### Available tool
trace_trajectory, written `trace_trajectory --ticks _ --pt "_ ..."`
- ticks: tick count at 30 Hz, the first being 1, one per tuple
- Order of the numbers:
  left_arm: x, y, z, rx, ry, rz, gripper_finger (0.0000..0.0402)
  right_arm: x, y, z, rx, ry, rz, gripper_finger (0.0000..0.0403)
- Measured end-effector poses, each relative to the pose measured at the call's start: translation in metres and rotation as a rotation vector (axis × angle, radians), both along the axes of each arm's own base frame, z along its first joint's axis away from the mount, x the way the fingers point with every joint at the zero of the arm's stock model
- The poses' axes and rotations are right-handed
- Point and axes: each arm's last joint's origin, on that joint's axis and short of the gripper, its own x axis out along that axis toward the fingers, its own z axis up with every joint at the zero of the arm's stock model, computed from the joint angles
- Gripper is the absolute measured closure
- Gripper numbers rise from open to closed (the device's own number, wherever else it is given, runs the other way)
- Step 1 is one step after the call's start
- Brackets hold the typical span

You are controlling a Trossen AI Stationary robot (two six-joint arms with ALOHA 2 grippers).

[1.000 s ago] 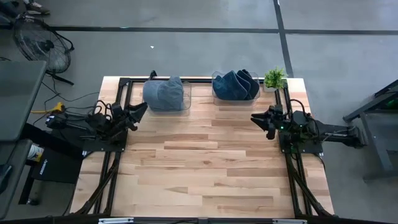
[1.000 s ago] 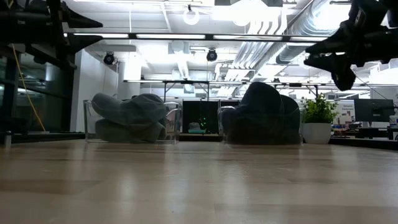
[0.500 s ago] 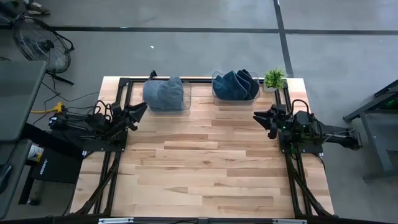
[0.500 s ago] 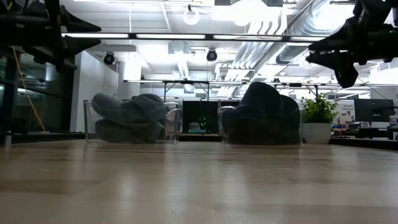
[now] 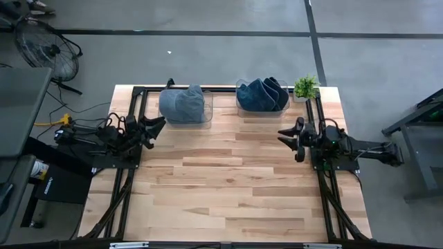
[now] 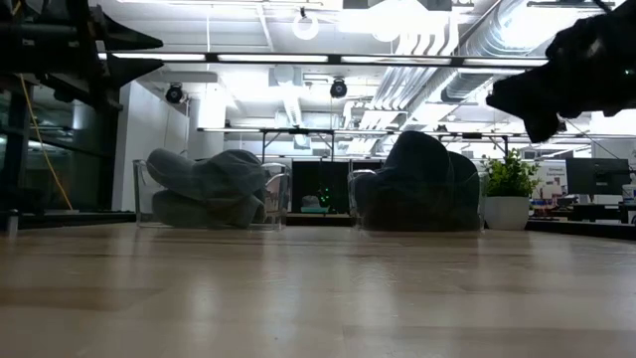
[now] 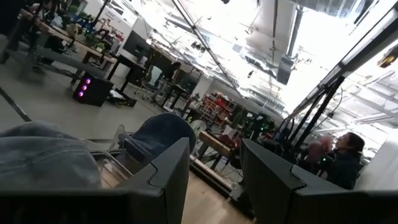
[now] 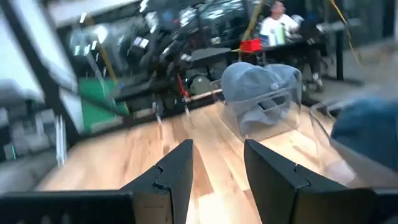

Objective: Pick & Place hat
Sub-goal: Return to Home Position

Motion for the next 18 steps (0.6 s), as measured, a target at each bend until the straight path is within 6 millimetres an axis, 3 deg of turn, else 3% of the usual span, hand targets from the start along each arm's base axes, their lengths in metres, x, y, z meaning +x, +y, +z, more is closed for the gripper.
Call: trace_trajectory --ticks 5,12,18 --pt "0.0001 0.0000 0.0000 0.008 0.014 0.003 0.0260 0.0005 0.0022 -0.0008 -0.166 0.032 0.071 0.0265" --pt "-0.0007 0.0017 -0.0005 0.020 0.051 0.078 0.0260 0.0005 0.0022 -0.0008 -0.173 0.033 0.073 0.0265" --pt "0.0012 0.0009 -0.0053 0.231 0.226 0.119 0.0260 0.0005 0.0022 -0.0008 -0.169 0.032 0.074 0.0265"
